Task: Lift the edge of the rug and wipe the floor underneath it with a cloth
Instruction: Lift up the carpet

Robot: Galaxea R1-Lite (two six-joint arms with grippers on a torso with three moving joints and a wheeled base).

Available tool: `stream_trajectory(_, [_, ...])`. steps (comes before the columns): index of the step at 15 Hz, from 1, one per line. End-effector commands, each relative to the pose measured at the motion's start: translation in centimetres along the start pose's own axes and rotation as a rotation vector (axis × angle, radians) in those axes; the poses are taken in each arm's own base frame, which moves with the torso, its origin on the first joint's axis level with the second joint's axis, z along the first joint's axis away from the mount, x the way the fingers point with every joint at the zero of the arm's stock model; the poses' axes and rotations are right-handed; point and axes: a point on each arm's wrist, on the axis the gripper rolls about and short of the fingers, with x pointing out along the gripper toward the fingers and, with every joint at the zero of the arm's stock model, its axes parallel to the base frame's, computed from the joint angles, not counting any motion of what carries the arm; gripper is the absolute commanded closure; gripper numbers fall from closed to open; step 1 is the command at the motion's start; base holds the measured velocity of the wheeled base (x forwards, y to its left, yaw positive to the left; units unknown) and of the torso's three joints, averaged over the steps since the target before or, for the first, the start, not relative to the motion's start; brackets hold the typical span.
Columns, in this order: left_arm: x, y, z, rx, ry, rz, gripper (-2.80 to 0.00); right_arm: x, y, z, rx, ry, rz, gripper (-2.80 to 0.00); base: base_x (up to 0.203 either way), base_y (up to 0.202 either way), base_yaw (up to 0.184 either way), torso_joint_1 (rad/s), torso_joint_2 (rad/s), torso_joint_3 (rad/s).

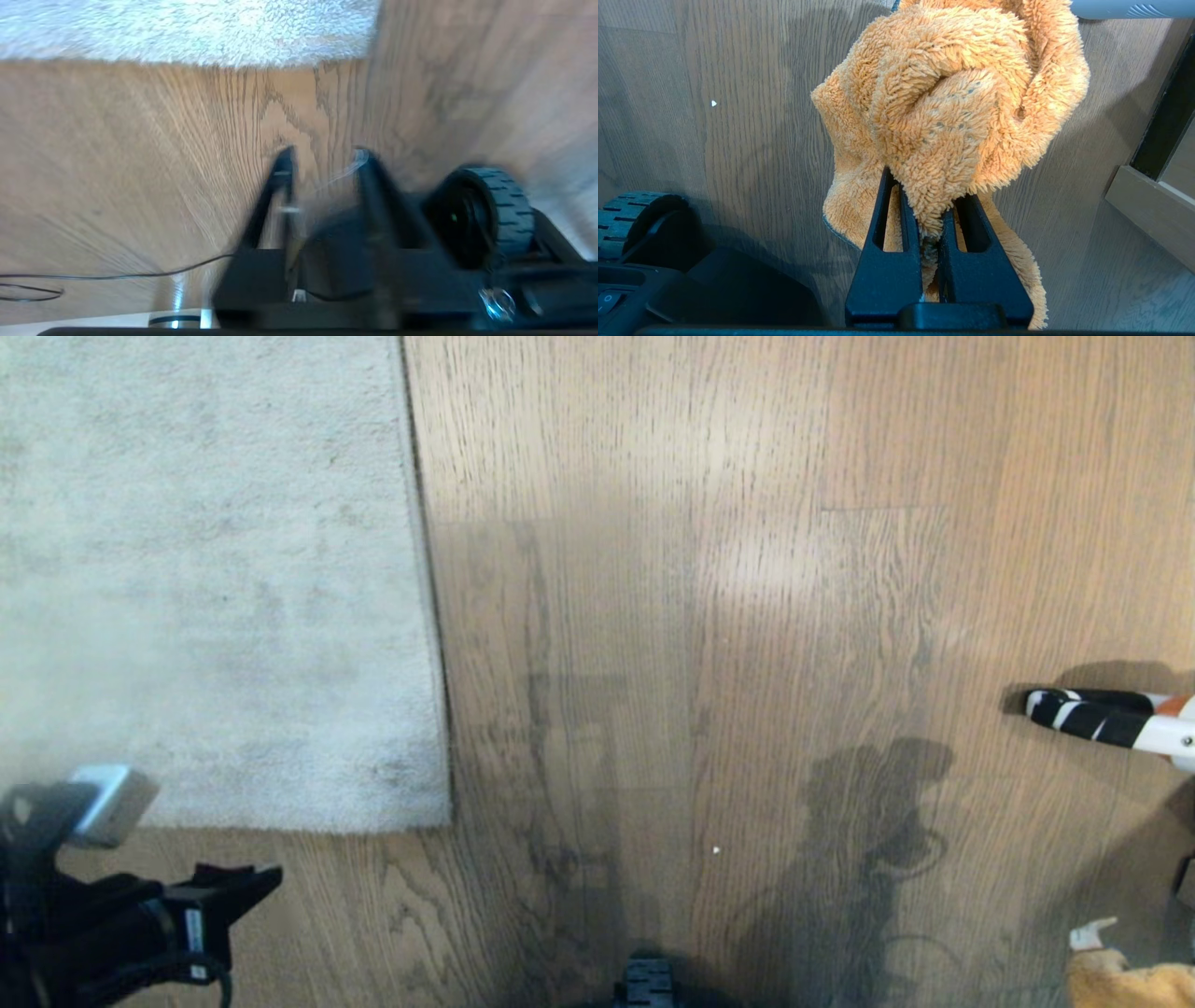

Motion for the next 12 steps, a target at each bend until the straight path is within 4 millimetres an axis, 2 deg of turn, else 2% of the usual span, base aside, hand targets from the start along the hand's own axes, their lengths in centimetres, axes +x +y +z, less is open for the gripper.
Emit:
stream_trajectory(1, [3.4,0.3,0.1,-0.006,0.086,0.007,-2.8,0.0,0.0,0.0,-0.001,0.001,0.001,0.0,0.0,0.0,0.0,0.0,0.0,0.0])
stream_trajectory(6, [7.1,0.1,1.6,0.004,0.125,0.036,-2.8,0.0,0.0,0.0,-0.001,0.001,0.001,0.0,0.0,0.0,0.0,0.0,0.0,0.0])
stream_trajectory(12, [11.3,-1.9,2.7,0.006,0.156,0.118,-2.8,0.0,0.0,0.0,-0.002,0.001,0.0,0.0,0.0,0.0,0.0,0.0,0.0,0.0])
